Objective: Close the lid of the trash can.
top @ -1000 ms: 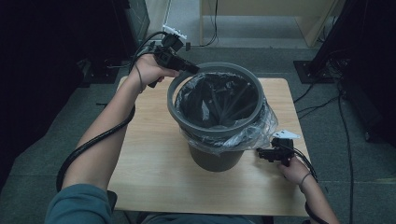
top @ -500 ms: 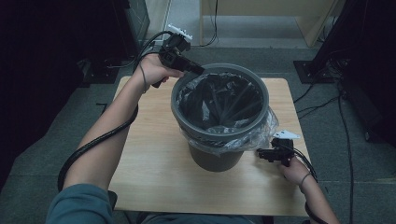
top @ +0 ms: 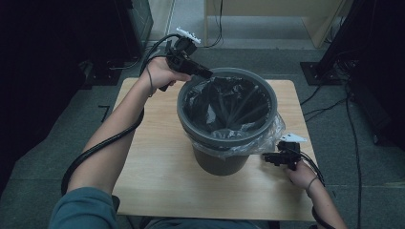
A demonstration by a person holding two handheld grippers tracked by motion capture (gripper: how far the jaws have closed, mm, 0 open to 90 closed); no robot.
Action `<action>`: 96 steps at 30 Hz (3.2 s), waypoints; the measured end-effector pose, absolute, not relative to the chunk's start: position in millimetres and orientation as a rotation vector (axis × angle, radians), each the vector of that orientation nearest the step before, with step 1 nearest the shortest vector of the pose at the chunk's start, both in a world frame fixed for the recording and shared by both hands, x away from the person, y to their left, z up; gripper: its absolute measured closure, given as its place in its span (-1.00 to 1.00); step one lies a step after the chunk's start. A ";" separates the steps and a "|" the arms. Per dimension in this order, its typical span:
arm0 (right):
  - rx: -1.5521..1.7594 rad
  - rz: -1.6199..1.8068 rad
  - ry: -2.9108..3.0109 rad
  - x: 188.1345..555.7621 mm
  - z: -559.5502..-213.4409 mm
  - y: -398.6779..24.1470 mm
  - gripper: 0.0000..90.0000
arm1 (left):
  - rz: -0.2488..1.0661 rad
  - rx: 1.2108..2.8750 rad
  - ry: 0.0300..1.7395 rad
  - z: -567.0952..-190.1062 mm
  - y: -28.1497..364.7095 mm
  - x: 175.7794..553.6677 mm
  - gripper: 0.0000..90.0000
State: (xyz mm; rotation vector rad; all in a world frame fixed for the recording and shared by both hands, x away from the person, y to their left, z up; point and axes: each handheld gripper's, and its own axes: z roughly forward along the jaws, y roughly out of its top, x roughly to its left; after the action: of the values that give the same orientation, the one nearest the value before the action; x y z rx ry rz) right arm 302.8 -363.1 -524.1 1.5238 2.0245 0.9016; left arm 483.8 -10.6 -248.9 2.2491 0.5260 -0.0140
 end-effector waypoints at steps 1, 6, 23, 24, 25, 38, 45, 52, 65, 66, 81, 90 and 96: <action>1.524 0.901 2.025 302.8 -524.0 -363.1 -0.78 | -0.014 2.249 0.526 -248.9 -10.6 483.8 0.69; 1.524 0.902 2.025 302.8 -524.1 -363.1 -0.78 | -0.039 2.235 0.535 -251.8 -9.2 484.9 0.68; 1.524 0.903 2.024 302.6 -524.1 -363.0 -0.78 | -0.063 2.225 0.536 -253.8 -5.1 485.0 0.38; 1.524 0.903 2.024 302.6 -524.1 -363.0 -0.78 | -0.062 2.223 0.535 -253.9 -5.0 484.8 0.36; 1.524 0.903 2.024 302.6 -524.1 -363.0 -0.78 | -0.057 2.224 0.532 -253.8 -4.7 484.7 0.34; 1.524 0.903 2.024 302.6 -524.1 -363.1 -0.78 | -0.058 2.203 0.488 -244.5 -3.1 479.7 0.12; 1.524 0.904 2.024 302.6 -524.1 -363.1 -0.78 | -0.070 2.200 0.460 -238.9 -2.6 472.9 -0.03; 1.524 0.904 2.025 302.4 -524.1 -363.1 -0.78 | -0.054 2.197 0.465 -236.3 3.9 468.8 -0.17; 1.524 0.905 2.025 302.4 -524.1 -363.2 -0.78 | -0.046 2.175 0.490 -236.7 24.2 465.8 -0.18; 1.523 0.904 2.025 302.5 -524.1 -363.2 -0.78 | -0.038 2.170 0.498 -235.6 27.0 466.7 -0.18; 1.524 0.905 2.025 302.4 -524.1 -363.2 -0.78 | -0.019 2.164 0.519 -238.8 48.7 462.4 -0.18; 1.524 0.905 2.025 302.4 -524.1 -363.2 -0.78 | 0.015 2.121 0.562 -243.8 67.7 461.8 -0.20; 1.523 0.905 2.025 302.4 -524.1 -363.1 -0.78 | 0.033 2.127 0.580 -247.2 77.9 460.7 -0.20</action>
State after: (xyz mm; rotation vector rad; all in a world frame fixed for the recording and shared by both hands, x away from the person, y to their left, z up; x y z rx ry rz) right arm 302.4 -363.1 -524.1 1.5234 2.0252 0.9046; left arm 460.7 77.9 -247.2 2.1270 0.5801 0.0334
